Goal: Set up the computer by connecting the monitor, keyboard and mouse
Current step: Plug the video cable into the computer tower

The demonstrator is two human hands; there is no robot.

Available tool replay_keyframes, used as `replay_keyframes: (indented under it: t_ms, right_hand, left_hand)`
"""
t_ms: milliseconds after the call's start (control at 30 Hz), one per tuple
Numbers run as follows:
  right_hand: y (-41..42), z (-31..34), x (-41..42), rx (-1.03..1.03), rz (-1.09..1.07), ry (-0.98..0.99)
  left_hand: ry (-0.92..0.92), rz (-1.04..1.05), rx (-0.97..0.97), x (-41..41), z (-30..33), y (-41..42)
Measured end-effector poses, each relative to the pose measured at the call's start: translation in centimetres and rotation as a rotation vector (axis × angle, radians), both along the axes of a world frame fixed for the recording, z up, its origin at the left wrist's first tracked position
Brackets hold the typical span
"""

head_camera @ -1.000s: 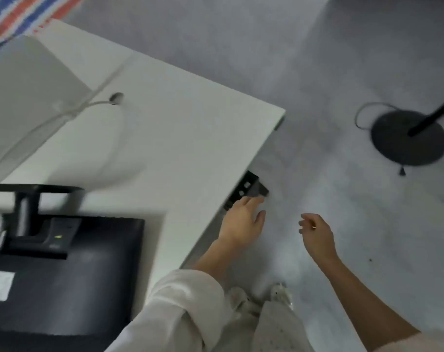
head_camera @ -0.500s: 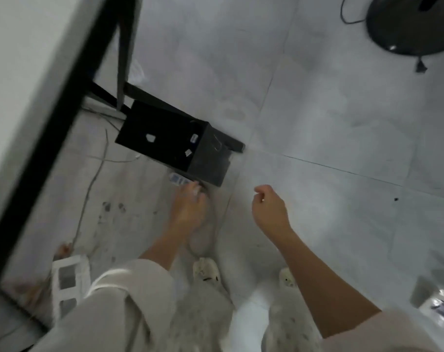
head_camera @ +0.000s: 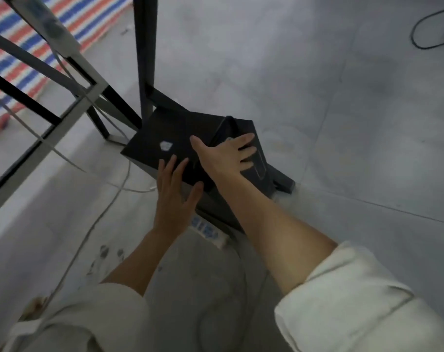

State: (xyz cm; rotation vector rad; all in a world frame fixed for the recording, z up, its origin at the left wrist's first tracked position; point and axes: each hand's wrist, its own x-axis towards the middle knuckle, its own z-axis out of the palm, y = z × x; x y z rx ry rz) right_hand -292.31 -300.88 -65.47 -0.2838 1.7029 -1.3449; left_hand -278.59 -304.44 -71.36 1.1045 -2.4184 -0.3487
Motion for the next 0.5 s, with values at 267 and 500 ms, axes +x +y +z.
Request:
replay_keyframes:
  t_ms: [267, 500]
  right_hand:
    - [-1.4, -1.1, -0.4, -0.034, -0.16, -0.057]
    - [1.0, -2.2, -1.0, -0.133, -0.259, -0.062]
  left_hand:
    - [0.162, -0.025, -0.061, -0.8, -2.3, -0.9]
    - [0.166, -0.053, -0.121, -0.3, -2.0, -1.4]
